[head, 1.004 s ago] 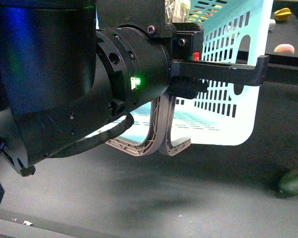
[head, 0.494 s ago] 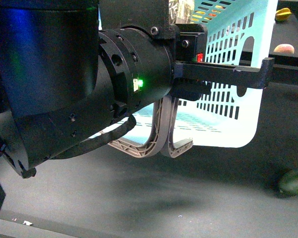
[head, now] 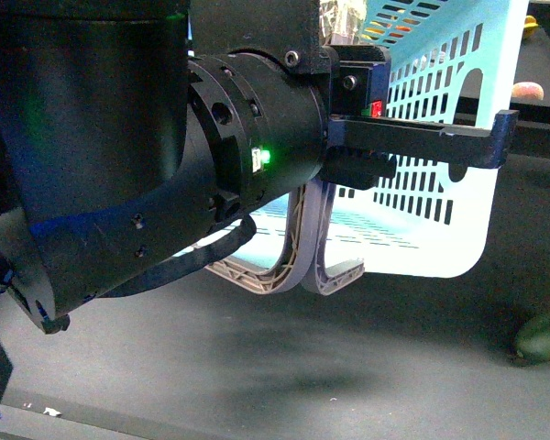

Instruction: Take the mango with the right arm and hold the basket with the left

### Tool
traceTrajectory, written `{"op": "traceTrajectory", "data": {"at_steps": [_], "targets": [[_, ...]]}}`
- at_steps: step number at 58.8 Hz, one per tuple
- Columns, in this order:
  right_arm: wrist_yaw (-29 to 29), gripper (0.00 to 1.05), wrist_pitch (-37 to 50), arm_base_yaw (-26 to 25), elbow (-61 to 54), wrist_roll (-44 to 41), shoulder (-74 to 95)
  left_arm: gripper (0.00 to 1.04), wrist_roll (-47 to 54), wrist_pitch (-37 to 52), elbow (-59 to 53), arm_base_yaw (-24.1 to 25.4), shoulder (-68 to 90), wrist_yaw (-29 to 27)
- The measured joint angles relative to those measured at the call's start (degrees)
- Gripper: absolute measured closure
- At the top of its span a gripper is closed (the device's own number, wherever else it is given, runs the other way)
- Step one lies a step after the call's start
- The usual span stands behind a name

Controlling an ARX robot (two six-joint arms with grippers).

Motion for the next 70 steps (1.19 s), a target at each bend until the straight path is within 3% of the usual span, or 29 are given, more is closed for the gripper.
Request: {"op": "traceTrajectory", "data": {"at_steps": [6, 11, 27, 70], "targets": [[-2.0, 0.08, 10.8, -3.9, 6.1, -0.3, 20.3, 1.0, -0.1, 0.0, 0.0, 0.1, 0.0, -0.2], [-1.8, 0.08, 11.9, -5.9, 11.2, -0.3, 32.2, 1.0, 0.1, 0.0, 0.0, 0.1, 0.0, -0.2], [0.7, 0.08, 5.3, -7.3, 27.0, 1.0, 53.2, 1.0, 0.0, 0.0, 0.0, 0.1, 0.0, 0.1], [9.7, 0.08, -15.2, -4.4, 65.4, 5.1, 79.3, 1.0, 0.0, 0.0, 0.0, 0.0, 0.0, 0.0]]}}
